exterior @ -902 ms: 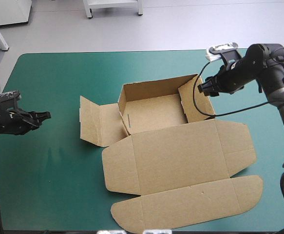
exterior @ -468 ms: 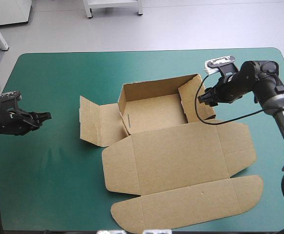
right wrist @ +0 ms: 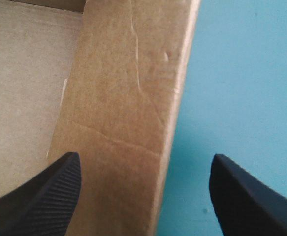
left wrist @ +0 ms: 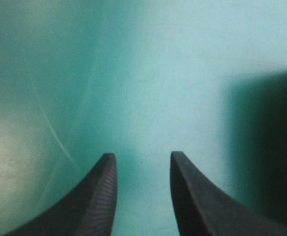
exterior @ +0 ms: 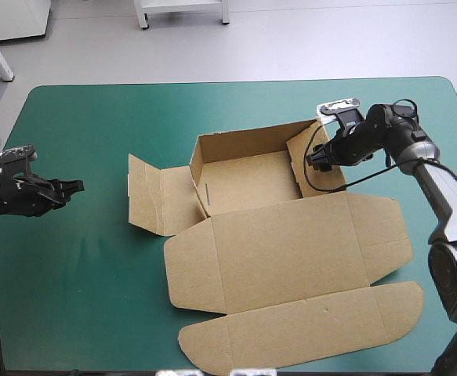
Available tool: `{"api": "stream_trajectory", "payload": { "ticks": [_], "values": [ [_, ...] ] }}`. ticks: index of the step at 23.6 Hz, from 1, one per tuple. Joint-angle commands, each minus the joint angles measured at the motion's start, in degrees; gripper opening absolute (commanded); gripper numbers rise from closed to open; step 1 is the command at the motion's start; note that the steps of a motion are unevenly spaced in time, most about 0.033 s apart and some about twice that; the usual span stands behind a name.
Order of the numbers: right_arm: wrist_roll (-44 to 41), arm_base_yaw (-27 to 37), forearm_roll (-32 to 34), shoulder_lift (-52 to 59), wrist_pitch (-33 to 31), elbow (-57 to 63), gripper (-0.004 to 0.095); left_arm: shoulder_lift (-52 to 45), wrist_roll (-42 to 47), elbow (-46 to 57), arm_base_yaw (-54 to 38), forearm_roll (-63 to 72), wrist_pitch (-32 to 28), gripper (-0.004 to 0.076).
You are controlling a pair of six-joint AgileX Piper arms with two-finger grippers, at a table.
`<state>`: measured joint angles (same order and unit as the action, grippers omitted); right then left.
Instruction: Fold the box
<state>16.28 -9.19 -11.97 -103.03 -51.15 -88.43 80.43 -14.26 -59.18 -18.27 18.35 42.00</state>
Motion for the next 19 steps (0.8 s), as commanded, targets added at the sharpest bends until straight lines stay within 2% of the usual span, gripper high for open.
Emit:
{"api": "stream_trajectory", "payload": {
  "ticks": [1, 5, 8, 9, 13, 14, 15, 19],
  "values": [
    [0.97, 0.19, -2.14, 0.45, 1.92, -2.12, 0.0660, -1.76, -0.36, -1.54, 0.00, 1.79, -1.78, 0.0260],
    [0.71, 0.19, -2.04, -1.35, 1.84, -3.20, 0.0570, -1.76, -0.36, -1.54, 0.00, 1.79, -1.64, 0.0260],
    [0.56, 0.19, -2.04, -2.53, 1.95, -4.30, 0.0454, -1.76, -0.36, -1.54, 0.00, 1.92, -1.37, 0.0260],
    [0.56, 0.19, -1.80, -2.96, 2.34, -4.66, 0.0357, -1.76, -0.36, -1.54, 0.00, 2.15, -1.04, 0.0260],
    [0.56, 0.19, -1.67, -3.10, 2.78, -5.58, 0.0147, -1.76, -0.36, -1.54, 0.00, 2.27, -1.04, 0.0260],
    [0.56, 0.19, -1.67, -3.10, 3.31, -6.13, 0.0025, -1.76, -0.36, -1.54, 0.00, 2.51, -1.14, 0.0260],
    [0.56, 0.19, -1.67, -3.10, 3.94, -6.40, -0.0015, -1.76, -0.48, -1.54, 0.00, 2.95, -1.14, 0.0260],
    [-0.30, 0.31, -0.66, -2.84, 4.34, -6.53, -0.0017, -1.76, -0.65, -1.54, 0.00, 3.73, -2.26, 0.0260]
  ]
}}
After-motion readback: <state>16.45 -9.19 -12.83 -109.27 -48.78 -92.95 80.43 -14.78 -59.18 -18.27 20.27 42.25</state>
